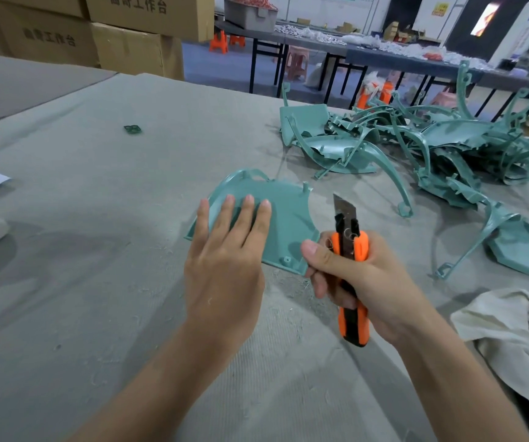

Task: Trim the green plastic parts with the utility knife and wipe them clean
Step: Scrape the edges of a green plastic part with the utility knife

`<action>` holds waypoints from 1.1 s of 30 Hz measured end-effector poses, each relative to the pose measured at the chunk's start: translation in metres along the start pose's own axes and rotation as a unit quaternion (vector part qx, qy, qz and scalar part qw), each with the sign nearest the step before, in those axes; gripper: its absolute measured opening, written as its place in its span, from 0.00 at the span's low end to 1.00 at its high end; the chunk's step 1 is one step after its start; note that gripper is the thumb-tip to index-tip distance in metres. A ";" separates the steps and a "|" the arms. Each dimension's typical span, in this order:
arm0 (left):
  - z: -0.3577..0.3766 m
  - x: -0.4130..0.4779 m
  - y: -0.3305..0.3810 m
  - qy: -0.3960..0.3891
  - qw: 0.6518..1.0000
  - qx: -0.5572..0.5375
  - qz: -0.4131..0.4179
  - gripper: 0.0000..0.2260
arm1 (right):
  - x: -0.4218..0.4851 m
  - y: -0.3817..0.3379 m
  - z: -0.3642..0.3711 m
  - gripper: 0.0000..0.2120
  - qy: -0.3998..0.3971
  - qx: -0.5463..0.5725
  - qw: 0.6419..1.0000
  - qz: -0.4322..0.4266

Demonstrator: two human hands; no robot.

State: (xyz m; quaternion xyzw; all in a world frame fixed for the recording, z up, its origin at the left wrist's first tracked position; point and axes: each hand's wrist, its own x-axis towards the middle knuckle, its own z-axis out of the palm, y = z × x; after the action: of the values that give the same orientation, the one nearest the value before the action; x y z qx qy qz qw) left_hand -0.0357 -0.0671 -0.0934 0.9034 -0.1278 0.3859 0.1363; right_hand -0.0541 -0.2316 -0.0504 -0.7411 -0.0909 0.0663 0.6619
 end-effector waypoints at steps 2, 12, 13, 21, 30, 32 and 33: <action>0.000 0.000 0.000 0.002 1.000 0.000 -0.001 0.26 | -0.001 -0.002 0.000 0.13 -0.003 0.004 1.000 -0.017; 0.003 0.001 -0.001 0.023 1.000 -0.006 -0.010 0.26 | 0.000 0.001 -0.006 0.12 0.024 0.015 0.999 -0.038; 0.003 0.001 -0.001 0.020 1.000 -0.005 -0.006 0.26 | -0.001 0.001 -0.003 0.15 0.011 -0.017 0.999 -0.036; 0.005 -0.001 -0.004 0.018 1.000 0.016 0.005 0.26 | 0.001 0.003 -0.006 0.09 0.257 -0.064 0.957 -0.120; 0.004 0.003 0.008 0.021 0.990 -0.140 0.017 0.31 | 0.006 0.013 0.004 0.16 0.152 -0.015 0.988 -0.017; -0.003 0.003 0.012 0.018 0.966 -0.253 0.049 0.32 | 0.010 0.015 -0.006 0.11 0.226 0.000 0.974 -0.033; -0.006 0.002 0.013 0.037 0.952 -0.298 0.058 0.32 | 0.011 0.014 -0.011 0.12 0.257 0.010 0.966 -0.037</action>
State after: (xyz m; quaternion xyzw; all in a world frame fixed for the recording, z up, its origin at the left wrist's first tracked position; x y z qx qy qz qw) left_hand -0.0427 -0.0777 -0.0862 0.7977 -0.2844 0.3704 0.3817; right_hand -0.0408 -0.2414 -0.0626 -0.7226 0.0554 -0.1506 0.6724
